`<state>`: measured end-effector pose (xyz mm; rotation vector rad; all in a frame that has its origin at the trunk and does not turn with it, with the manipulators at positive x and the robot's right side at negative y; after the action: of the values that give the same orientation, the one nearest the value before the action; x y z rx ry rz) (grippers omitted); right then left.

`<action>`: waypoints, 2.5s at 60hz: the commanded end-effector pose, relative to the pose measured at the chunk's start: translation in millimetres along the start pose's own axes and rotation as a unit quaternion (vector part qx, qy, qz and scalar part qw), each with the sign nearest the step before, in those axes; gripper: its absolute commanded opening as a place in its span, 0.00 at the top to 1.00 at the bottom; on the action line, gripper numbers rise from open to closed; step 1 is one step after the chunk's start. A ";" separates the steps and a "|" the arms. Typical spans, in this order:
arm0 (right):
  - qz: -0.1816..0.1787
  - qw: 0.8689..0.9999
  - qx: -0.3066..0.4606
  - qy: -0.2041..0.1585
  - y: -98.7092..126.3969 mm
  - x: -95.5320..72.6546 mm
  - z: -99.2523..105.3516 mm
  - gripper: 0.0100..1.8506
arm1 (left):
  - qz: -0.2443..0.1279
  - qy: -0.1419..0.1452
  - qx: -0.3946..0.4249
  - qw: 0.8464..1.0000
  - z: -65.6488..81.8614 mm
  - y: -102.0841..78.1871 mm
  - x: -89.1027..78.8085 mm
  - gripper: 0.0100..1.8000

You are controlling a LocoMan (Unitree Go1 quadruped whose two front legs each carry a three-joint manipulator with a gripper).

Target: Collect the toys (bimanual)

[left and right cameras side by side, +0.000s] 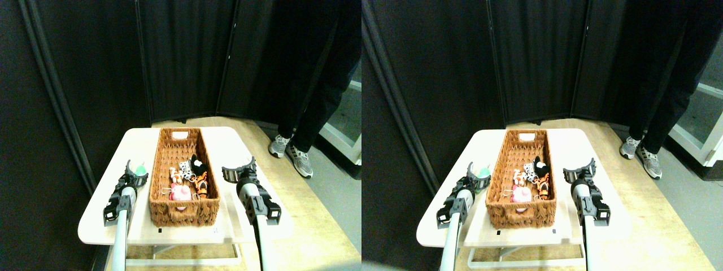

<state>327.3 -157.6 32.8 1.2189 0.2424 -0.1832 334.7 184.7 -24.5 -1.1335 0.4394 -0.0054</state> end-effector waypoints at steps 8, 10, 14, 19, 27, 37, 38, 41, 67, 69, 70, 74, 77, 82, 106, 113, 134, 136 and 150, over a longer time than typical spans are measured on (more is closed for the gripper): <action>0.020 1.000 0.000 -0.012 7.0 -1.6 -0.5 0.48 | -0.014 -0.018 0.004 1.000 -1.9 9.3 5.9 0.62; 0.020 1.000 0.000 -0.012 7.1 -1.8 -0.7 0.48 | -0.015 -0.018 0.004 1.000 -2.0 9.7 6.1 0.62; 0.021 1.000 -0.004 -0.010 7.7 -3.0 -1.9 0.49 | -0.017 -0.014 -0.001 1.000 -3.7 11.7 7.2 0.62; 0.026 1.000 -0.006 -0.007 8.0 -3.8 -2.3 0.49 | -0.017 -0.014 -0.017 1.000 -5.5 13.8 7.4 0.62; 0.023 1.000 -0.005 -0.014 8.2 -6.1 -3.0 0.49 | -0.020 -0.025 -0.023 0.999 -6.4 18.6 8.1 0.62; 0.017 0.999 0.012 -0.031 10.9 -8.2 -6.4 0.54 | -0.038 -0.055 -0.021 0.998 -11.5 19.7 9.8 0.74; 0.018 0.999 0.009 -0.029 11.2 -8.2 -6.7 0.54 | -0.039 -0.065 -0.013 0.997 -12.1 19.0 9.7 0.78; 0.020 0.999 0.002 -0.028 11.9 -8.3 -7.2 0.54 | -0.038 -0.075 -0.009 0.996 -12.5 17.9 9.7 0.85; 0.021 0.999 -0.003 -0.032 12.2 -10.3 -5.6 0.54 | -0.059 -0.078 -0.001 0.995 -3.8 1.6 2.0 1.00; 0.020 0.999 -0.003 -0.031 11.7 -10.4 -5.1 0.54 | -0.062 -0.078 0.005 0.995 -1.8 -0.8 -0.6 1.00; 0.020 0.999 -0.002 -0.031 11.5 -10.3 -4.9 0.53 | -0.064 -0.077 0.006 0.995 -1.3 -1.5 -1.1 1.00; 0.019 0.999 -0.005 -0.033 10.7 -9.3 -3.6 0.53 | -0.072 -0.075 0.007 0.995 2.0 -8.8 -5.2 1.00; 0.020 0.999 -0.004 -0.032 10.5 -9.6 -3.5 0.53 | -0.072 -0.075 0.001 0.995 3.0 -13.0 -7.6 1.00; 0.021 0.999 0.003 -0.032 9.3 -8.4 -1.9 0.52 | -0.086 -0.065 0.013 0.994 5.3 -27.5 -13.9 1.00; 0.027 0.998 0.018 -0.049 5.0 -7.3 0.0 0.55 | -0.121 0.011 0.017 0.992 -6.2 -97.7 -21.0 1.00; 0.028 0.998 0.022 -0.053 3.3 -7.4 3.3 0.55 | -0.127 0.031 0.009 0.991 -17.6 -121.7 -22.7 1.00; 0.043 0.997 0.024 -0.057 -1.4 -10.9 10.8 0.54 | -0.152 0.075 -0.034 0.985 -58.1 -172.9 -24.9 1.00; 0.044 0.997 0.023 -0.058 -1.4 -11.0 11.1 0.54 | -0.153 0.077 -0.035 0.985 -59.8 -173.9 -24.9 1.00; 0.048 0.997 0.034 -0.059 -1.4 -16.6 16.1 0.54 | -0.140 0.078 -0.055 0.985 -88.0 -166.2 -17.0 1.00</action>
<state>312.8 -172.3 35.6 1.2779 0.1044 -0.2097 323.8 43.0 93.7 -1.3002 0.4675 -0.2955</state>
